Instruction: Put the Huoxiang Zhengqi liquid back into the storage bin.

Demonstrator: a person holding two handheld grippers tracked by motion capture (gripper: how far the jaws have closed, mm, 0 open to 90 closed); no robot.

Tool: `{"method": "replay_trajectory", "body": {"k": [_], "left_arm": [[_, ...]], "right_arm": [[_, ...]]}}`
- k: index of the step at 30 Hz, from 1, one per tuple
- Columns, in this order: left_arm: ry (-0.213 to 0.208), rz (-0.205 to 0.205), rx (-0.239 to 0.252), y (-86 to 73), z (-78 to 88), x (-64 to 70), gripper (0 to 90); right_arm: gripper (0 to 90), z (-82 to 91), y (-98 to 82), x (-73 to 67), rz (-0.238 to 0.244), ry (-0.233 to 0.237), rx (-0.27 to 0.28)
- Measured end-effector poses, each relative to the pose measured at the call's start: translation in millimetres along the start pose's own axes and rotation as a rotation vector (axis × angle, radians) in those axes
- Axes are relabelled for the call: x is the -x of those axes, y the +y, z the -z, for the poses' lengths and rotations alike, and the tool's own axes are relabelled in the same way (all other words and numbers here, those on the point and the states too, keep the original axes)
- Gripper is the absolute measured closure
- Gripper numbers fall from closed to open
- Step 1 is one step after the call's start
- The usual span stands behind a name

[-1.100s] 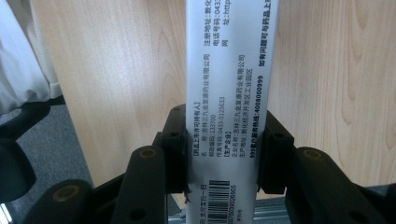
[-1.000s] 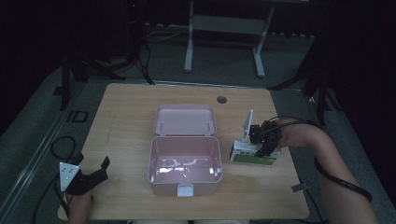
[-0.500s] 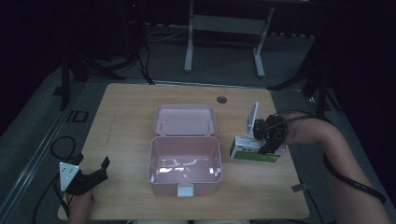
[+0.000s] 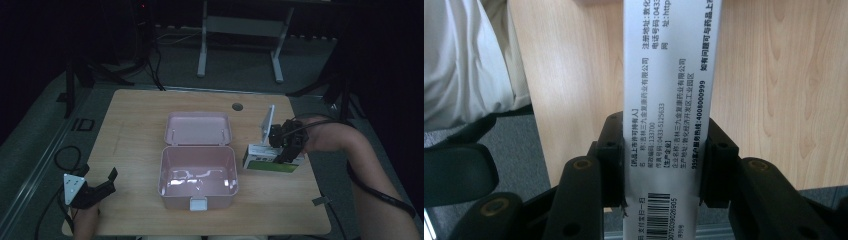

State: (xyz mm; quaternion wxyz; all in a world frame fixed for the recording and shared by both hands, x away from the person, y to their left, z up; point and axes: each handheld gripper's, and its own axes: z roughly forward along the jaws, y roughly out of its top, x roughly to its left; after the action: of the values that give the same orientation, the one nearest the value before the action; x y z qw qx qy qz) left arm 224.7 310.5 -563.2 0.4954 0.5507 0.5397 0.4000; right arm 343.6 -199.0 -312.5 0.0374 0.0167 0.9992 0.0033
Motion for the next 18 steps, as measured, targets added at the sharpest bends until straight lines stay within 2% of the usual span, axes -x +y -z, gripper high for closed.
{"method": "replay_trajectory", "body": {"k": [10, 17, 18], "left_arm": [[-0.001, 0.002, 0.001, 0.0, 0.0, -0.1, 2.9], [-0.003, 0.006, 0.004, -0.1, 0.2, -0.3, 2.9], [-0.003, 0.007, 0.004, -0.1, 0.2, -0.4, 2.9]], "right_arm": [[62.0, 9.7, 22.0, 2.1, 0.008, 0.01, 0.02], [62.0, 8.8, 44.1, -0.1, 0.038, 0.004, 0.004], [62.0, 7.2, 52.2, -1.2, 0.045, 0.009, 0.002]]}}
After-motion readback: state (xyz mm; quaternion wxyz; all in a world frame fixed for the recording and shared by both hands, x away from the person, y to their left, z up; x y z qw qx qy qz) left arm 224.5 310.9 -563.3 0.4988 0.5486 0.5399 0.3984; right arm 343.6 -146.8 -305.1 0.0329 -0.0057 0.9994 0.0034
